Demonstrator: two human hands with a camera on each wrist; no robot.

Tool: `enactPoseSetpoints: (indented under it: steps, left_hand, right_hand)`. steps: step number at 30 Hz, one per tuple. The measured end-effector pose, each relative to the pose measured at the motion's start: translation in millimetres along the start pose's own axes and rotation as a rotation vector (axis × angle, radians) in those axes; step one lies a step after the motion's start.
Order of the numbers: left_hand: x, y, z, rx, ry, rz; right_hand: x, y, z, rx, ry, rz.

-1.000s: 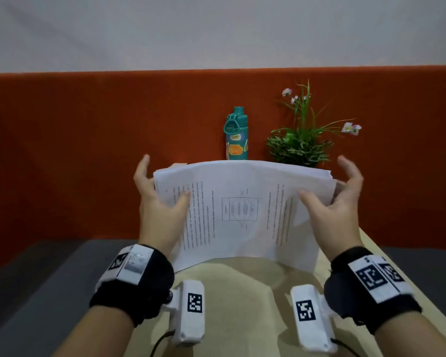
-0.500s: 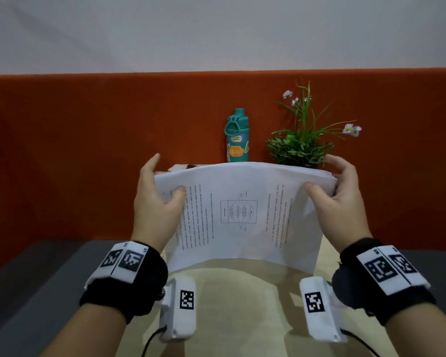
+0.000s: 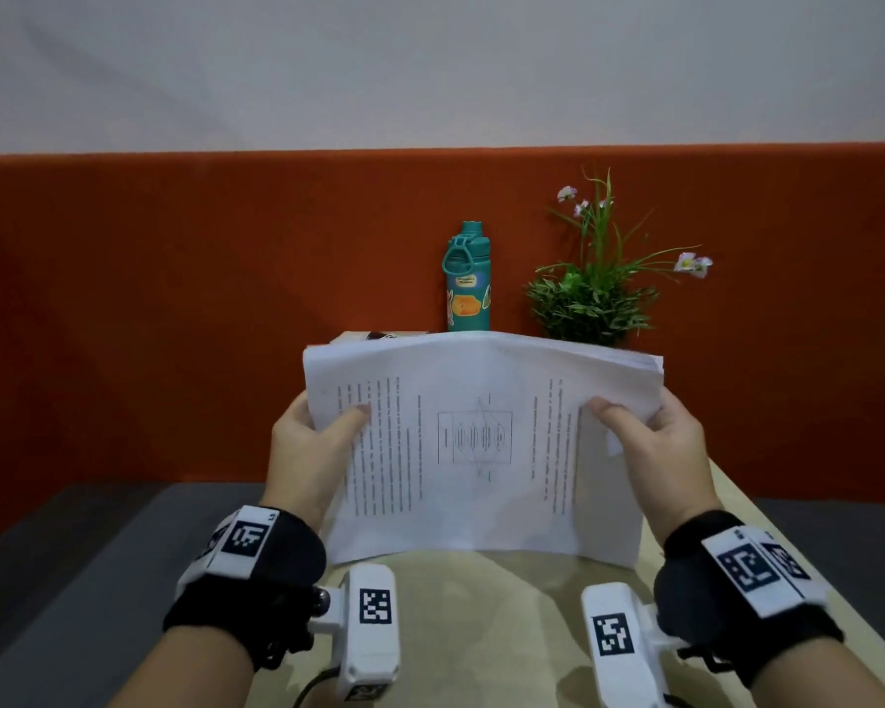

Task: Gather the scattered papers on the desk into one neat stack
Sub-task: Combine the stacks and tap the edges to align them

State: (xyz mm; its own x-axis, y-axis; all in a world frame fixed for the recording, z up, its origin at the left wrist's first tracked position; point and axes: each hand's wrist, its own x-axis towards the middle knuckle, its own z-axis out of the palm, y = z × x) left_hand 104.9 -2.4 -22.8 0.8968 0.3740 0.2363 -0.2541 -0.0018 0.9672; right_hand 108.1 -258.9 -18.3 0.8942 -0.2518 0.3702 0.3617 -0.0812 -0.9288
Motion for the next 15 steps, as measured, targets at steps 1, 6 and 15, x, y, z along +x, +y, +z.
enactPoseSetpoints:
  steps: [1, 6, 15]
  left_hand:
    - [0, 1, 0, -0.011, 0.009, 0.003]
    - [-5, -6, 2, 0.0, -0.007, -0.063]
    - [1, 44, 5, 0.721, 0.307, 0.562]
  right_hand:
    - [1, 0, -1, 0.005, 0.019, -0.012]
    - [-1, 5, 2, 0.005, -0.027, -0.006]
    - [15, -71, -3, -0.396, -0.179, -0.324]
